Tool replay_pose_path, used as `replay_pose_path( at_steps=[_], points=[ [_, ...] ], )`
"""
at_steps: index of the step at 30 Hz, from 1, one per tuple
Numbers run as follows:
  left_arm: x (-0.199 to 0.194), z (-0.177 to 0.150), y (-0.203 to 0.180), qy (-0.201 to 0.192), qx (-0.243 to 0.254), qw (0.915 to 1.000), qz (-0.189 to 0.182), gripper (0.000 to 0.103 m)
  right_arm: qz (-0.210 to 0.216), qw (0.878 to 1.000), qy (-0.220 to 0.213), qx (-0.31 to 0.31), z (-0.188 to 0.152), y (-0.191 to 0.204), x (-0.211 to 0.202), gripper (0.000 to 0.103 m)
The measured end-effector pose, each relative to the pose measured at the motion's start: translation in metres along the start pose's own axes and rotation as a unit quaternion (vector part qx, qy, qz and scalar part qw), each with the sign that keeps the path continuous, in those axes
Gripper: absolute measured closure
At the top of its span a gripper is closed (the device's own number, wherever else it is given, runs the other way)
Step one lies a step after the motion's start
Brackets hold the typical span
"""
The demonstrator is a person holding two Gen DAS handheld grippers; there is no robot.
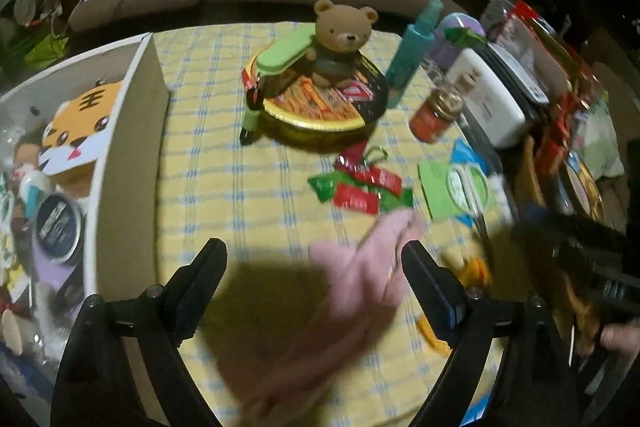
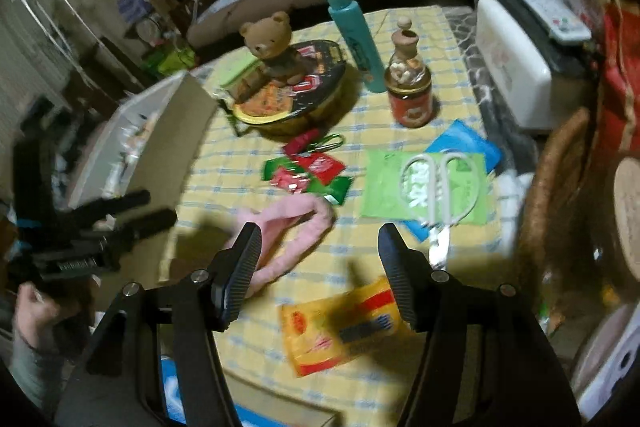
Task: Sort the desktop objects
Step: 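Move the right gripper to the red KFC ketchup packets and grasp one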
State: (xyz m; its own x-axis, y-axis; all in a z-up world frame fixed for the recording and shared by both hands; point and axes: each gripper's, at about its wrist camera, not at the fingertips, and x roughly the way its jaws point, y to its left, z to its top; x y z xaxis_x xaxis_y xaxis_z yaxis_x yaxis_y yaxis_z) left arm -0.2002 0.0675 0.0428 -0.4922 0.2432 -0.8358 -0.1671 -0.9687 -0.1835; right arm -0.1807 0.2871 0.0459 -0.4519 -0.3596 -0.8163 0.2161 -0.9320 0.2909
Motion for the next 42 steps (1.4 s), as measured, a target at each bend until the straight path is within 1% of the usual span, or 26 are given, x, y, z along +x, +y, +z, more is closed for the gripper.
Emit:
replay_pose_path(
  at_steps=[2,6,11,18,19,20,21,24,27,31,33,34,35,36,37,38,40,41,42],
  points=[
    [0.008,0.003,-0.001,-0.005,-0.007,1.0,0.001,0.012,-0.012,1.0,-0.006,-0.002,0.001,0.002,0.004,0.045],
    [0.014,0.003,0.0,-0.009,-0.018,0.9998,0.007,0.012,-0.055,0.998,-0.019,-0.016,0.002,0.007,0.009,0.045],
    [0.013,-0.001,0.004,-0.002,-0.025,0.9996,0.011,0.012,-0.065,0.998,-0.02,-0.016,0.002,0.01,0.011,0.045],
    [-0.008,-0.014,0.01,-0.004,-0.022,0.9995,0.02,0.012,-0.078,0.996,-0.024,-0.029,0.0,0.021,0.003,0.045],
    [-0.011,-0.015,0.012,-0.004,-0.023,0.9995,0.021,0.012,-0.078,0.996,-0.025,-0.029,-0.001,0.022,0.001,0.043],
    [-0.014,-0.018,0.013,-0.003,-0.024,0.9995,0.021,0.011,-0.077,0.996,-0.025,-0.029,-0.002,0.024,0.0,0.038],
    [-0.017,-0.02,0.014,-0.003,-0.026,0.9994,0.021,0.011,-0.075,0.996,-0.026,-0.029,-0.003,0.026,-0.002,0.037],
    [-0.024,-0.025,0.019,-0.002,-0.031,0.9993,0.021,0.011,-0.072,0.997,-0.029,-0.031,-0.007,0.031,-0.006,0.036],
    [-0.025,-0.022,0.025,-0.002,-0.032,0.9993,0.02,0.011,-0.061,0.997,-0.028,-0.037,-0.005,0.032,-0.005,0.036],
    [-0.008,-0.011,0.029,0.017,-0.029,0.9993,0.016,0.011,-0.033,0.999,-0.017,-0.017,0.006,0.017,0.007,0.036],
    [0.003,-0.005,0.029,0.021,-0.03,0.9992,0.013,0.011,-0.029,0.999,-0.014,-0.017,0.011,0.013,0.015,0.036],
    [0.012,-0.001,0.028,0.024,-0.025,0.9993,0.012,0.01,-0.021,0.999,-0.014,-0.02,0.014,0.011,0.02,0.036],
    [0.017,0.002,0.024,0.022,-0.012,0.9995,0.019,0.009,-0.012,1.0,-0.011,-0.023,0.019,0.01,0.026,0.036],
    [0.024,0.007,0.02,0.023,0.005,0.9997,0.01,0.009,-0.004,1.0,-0.008,-0.026,0.022,0.009,0.033,0.037],
    [0.031,0.01,0.018,0.028,0.01,0.9995,-0.001,0.009,0.003,0.999,0.0,-0.032,0.027,0.008,0.043,0.038],
    [0.039,0.013,0.016,0.035,0.008,0.9993,-0.001,0.01,0.01,0.999,0.007,-0.041,0.031,0.009,0.051,0.041],
    [0.048,0.018,0.01,0.031,0.016,0.9994,-0.001,0.01,0.019,0.998,0.016,-0.057,0.038,0.011,0.065,0.047],
    [0.051,0.019,0.008,0.029,0.022,0.9993,-0.001,0.013,0.026,0.997,0.021,-0.063,0.042,0.012,0.073,0.048],
    [0.054,0.021,0.006,0.028,0.027,0.9992,0.002,0.022,0.03,0.997,0.027,-0.069,0.046,0.012,0.081,0.048]
  ],
)
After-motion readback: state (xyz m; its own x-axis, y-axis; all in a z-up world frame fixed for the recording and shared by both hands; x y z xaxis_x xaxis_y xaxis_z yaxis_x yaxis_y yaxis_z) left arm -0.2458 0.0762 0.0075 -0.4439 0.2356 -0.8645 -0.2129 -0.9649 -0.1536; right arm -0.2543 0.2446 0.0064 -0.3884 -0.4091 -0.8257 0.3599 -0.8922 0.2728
